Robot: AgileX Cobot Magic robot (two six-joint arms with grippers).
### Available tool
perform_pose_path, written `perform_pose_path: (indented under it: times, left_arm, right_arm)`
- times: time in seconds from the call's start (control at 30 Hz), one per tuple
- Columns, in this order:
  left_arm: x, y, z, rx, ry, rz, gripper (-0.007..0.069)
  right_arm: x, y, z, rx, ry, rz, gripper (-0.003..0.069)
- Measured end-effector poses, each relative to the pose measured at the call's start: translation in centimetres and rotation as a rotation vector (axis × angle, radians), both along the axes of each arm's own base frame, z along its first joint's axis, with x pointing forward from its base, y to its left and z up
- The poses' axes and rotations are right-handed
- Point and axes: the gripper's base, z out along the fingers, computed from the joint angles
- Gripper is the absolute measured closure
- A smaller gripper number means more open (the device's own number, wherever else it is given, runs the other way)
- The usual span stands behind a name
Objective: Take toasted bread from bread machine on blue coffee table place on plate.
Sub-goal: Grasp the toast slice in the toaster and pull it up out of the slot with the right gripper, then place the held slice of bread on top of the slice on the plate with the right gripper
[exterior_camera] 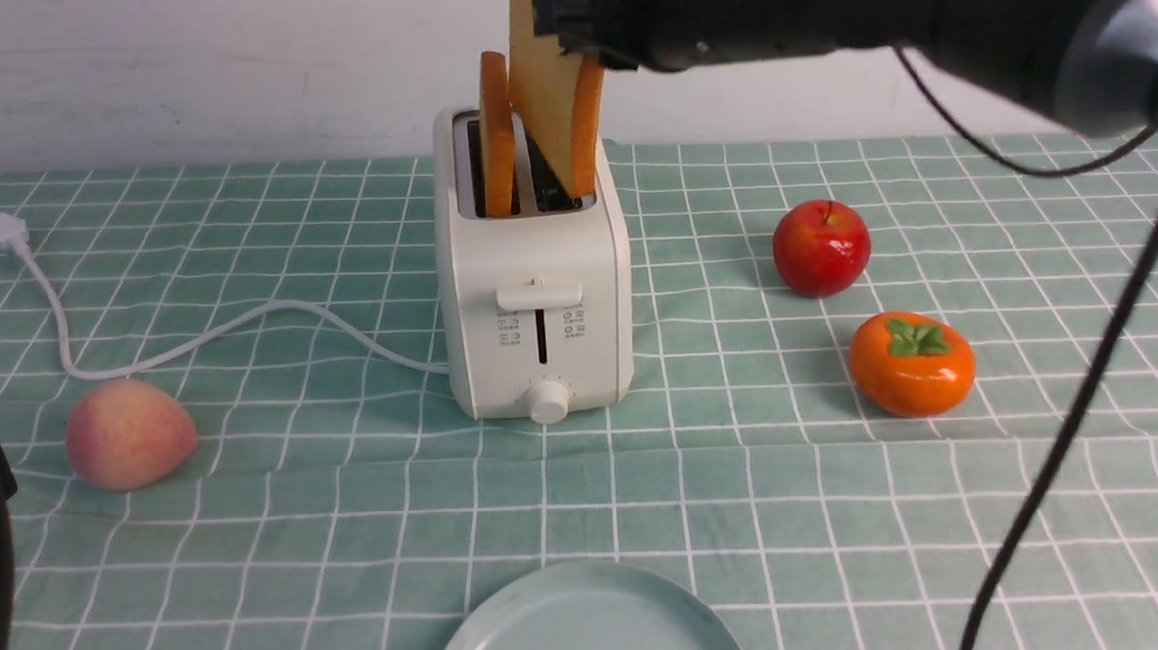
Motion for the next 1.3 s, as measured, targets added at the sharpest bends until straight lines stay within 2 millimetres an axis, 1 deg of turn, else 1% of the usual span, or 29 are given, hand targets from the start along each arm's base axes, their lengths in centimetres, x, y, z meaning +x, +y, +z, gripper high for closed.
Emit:
perform_pose_path:
  times: [0.03, 0.07, 0.13, 0.17, 0.2, 0.3, 0.37, 0.4, 0.43, 0.47, 0.5, 0.6, 0.63, 0.67, 0.7, 0.73, 0.77, 0.87, 0.97, 1.0, 1.03, 1.13, 1.23, 1.27, 1.3]
  left_arm:
    - [0.0, 0.0, 0.0, 0.0, 0.0, 0.0, 0.0386]
    - [0.0, 0.0, 0.0, 0.0, 0.0, 0.0, 0.0386]
    - [0.0, 0.0, 0.0, 0.001, 0.005, -0.001, 0.0386]
    - [0.0, 0.0, 0.0, 0.001, 0.006, -0.002, 0.0386]
    - [0.0, 0.0, -0.1, 0.002, 0.01, -0.003, 0.0386]
    - [-0.1, 0.0, -0.1, 0.003, 0.014, -0.004, 0.0386]
    - [-0.1, 0.0, -0.1, 0.003, 0.014, -0.004, 0.0386]
    - [-0.1, 0.0, -0.1, 0.003, 0.014, -0.004, 0.0386]
    - [-0.1, 0.0, -0.1, 0.003, 0.014, -0.004, 0.0386]
    - [-0.1, 0.0, -0.1, 0.003, 0.014, -0.004, 0.0386]
    - [-0.1, 0.0, -0.1, 0.003, 0.014, -0.004, 0.0386]
    - [-0.1, 0.0, -0.1, 0.003, 0.014, -0.004, 0.0386]
    - [-0.1, 0.0, -0.1, 0.003, 0.014, -0.004, 0.0386]
    - [-0.1, 0.0, -0.1, 0.003, 0.014, -0.004, 0.0386]
    - [-0.1, 0.0, -0.1, 0.003, 0.014, -0.004, 0.0386]
    - [-0.1, 0.0, -0.1, 0.003, 0.014, -0.004, 0.0386]
    - [-0.1, 0.0, -0.1, 0.003, 0.014, -0.004, 0.0386]
    - [-0.1, 0.0, -0.1, 0.003, 0.014, -0.004, 0.0386]
    - [-0.1, 0.0, -0.1, 0.003, 0.014, -0.004, 0.0386]
    - [-0.1, 0.0, -0.1, 0.003, 0.014, -0.004, 0.0386]
    - [-0.1, 0.0, -0.1, 0.003, 0.014, -0.004, 0.0386]
    - [-0.1, 0.0, -0.1, 0.003, 0.014, -0.004, 0.0386]
    - [-0.1, 0.0, -0.1, 0.002, 0.014, -0.005, 0.0386]
    - [-0.1, 0.0, -0.1, 0.002, 0.014, -0.005, 0.0386]
    - [-0.1, 0.0, -0.1, 0.002, 0.014, -0.005, 0.0386]
  right_arm:
    - [-0.8, -0.3, 0.8, -0.022, 0.002, 0.018, 0.057]
    - [-2.1, -0.9, 2.3, -0.06, -0.01, 0.042, 0.0571]
    - [-3.8, -1.7, 3.7, -0.124, 0.003, 0.072, 0.0571]
    - [-4.2, -1.9, 4.0, -0.139, 0.007, 0.078, 0.0571]
    - [-5.7, -2.7, 5.2, -0.183, 0.016, 0.094, 0.0571]
    - [-8.4, -4.1, 5.7, -0.248, 0.071, 0.12, 0.0573]
    - [-9.4, -4.5, 5.1, -0.259, 0.113, 0.133, 0.0573]
    - [-10.0, -4.7, 4.5, -0.254, 0.146, 0.146, 0.0573]
    - [-10.2, -4.7, 4.1, -0.252, 0.164, 0.154, 0.0573]
    - [-11.1, -4.7, 3.0, -0.233, 0.213, 0.188, 0.0573]
    - [-11.7, -4.8, 2.5, -0.22, 0.239, 0.213, 0.0573]
    - [-13.9, -4.4, -0.1, -0.156, 0.376, 0.341, 0.0573]
    - [-14.7, -4.1, -1.4, -0.125, 0.444, 0.394, 0.0573]
    - [-14.8, -4.1, -1.6, -0.12, 0.454, 0.403, 0.0573]
    - [-15.5, -3.7, -3.3, -0.081, 0.533, 0.459, 0.0573]
    - [-15.7, -3.7, -3.8, -0.068, 0.555, 0.473, 0.0573]
    - [-16.2, -3.3, -6.0, -0.015, 0.639, 0.517, 0.0573]
    - [-16.6, -2.7, -9.3, 0.089, 0.748, 0.551, 0.0574]
    - [-16.2, -2.0, -13.1, 0.238, 0.847, 0.535, 0.0575]
    - [-16.2, -2.0, -13.2, 0.243, 0.85, 0.533, 0.0575]
    - [-15.8, -1.7, -14.6, 0.264, 0.878, 0.519, 0.0578]
    - [-15.2, -1.4, -16.4, 0.255, 0.917, 0.501, 0.0582]
    - [-14.7, -1.3, -17.9, 0.232, 0.95, 0.481, 0.058]
    - [-14.6, -1.3, -18.5, 0.205, 0.955, 0.474, 0.057]
    - [-14.6, -1.4, -18.7, 0.193, 0.955, 0.472, 0.0562]
